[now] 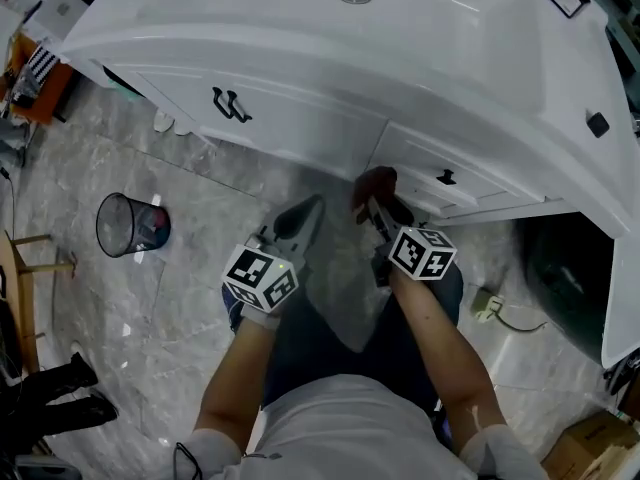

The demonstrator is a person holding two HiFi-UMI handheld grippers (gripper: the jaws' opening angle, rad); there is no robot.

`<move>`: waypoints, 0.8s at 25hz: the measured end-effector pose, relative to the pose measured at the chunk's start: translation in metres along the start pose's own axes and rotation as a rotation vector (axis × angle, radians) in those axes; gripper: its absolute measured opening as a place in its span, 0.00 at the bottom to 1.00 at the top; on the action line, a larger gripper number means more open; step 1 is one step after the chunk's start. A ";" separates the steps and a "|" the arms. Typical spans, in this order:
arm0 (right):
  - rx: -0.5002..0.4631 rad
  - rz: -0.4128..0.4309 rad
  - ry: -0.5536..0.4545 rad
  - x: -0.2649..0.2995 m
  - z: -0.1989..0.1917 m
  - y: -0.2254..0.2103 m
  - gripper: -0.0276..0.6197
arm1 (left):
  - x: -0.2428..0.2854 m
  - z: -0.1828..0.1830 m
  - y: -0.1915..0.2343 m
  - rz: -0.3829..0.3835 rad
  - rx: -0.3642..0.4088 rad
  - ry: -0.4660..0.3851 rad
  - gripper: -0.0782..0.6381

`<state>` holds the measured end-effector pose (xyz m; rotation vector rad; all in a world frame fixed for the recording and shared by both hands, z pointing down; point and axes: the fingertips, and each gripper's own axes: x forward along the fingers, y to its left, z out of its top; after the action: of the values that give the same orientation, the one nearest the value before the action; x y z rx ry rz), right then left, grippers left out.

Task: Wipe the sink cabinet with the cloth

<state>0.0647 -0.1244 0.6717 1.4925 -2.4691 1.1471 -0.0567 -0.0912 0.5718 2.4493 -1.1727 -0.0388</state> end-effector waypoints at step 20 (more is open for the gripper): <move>0.335 -0.003 -0.175 0.053 -0.016 -0.036 0.23 | 0.009 -0.087 0.020 -0.109 0.124 0.073 0.13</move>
<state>0.0590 -0.1644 0.7242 1.7461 -2.4726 1.5562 -0.0486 -0.0776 0.6600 2.5982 -1.0382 0.0934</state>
